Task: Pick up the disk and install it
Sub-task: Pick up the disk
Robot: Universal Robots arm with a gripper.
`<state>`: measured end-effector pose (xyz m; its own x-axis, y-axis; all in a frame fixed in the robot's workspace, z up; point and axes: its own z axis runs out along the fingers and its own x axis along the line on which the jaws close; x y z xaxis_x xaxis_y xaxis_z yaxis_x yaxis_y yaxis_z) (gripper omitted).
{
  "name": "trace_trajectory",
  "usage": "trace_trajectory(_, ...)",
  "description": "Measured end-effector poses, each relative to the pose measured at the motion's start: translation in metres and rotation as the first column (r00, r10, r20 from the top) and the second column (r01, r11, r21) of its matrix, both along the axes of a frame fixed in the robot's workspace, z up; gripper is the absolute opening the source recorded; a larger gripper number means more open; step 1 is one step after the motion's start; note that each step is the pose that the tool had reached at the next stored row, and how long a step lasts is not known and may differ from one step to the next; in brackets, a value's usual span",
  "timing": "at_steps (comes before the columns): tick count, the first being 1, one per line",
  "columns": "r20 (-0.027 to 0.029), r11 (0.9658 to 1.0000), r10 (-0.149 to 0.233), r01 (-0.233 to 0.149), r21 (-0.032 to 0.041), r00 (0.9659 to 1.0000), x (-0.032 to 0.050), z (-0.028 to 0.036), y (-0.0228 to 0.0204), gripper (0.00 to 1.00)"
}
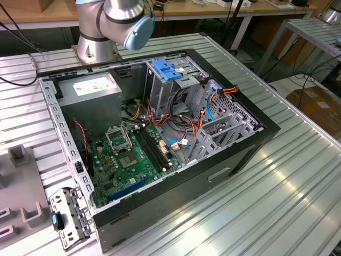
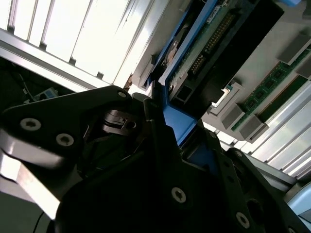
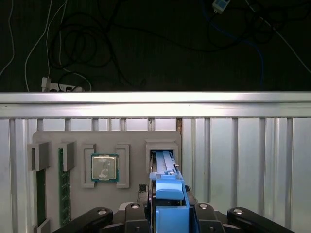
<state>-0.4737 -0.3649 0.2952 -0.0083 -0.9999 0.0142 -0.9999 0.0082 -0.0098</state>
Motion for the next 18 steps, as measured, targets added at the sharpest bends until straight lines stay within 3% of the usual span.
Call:
trace_trajectory(3, 0.0003, 1.0, 0.0, 0.0, 0.0001, 1.0, 0.0, 0.0008, 0.0, 0.37)
trace_trajectory(11, 0.0001, 1.0, 0.0, 0.0, 0.0, 1.0, 0.0, 0.0117, 0.0, 0.37)
trace_trajectory(18, 0.0, 1.0, 0.0, 0.0, -0.002, 1.0, 0.0, 0.0282, 0.0, 0.37)
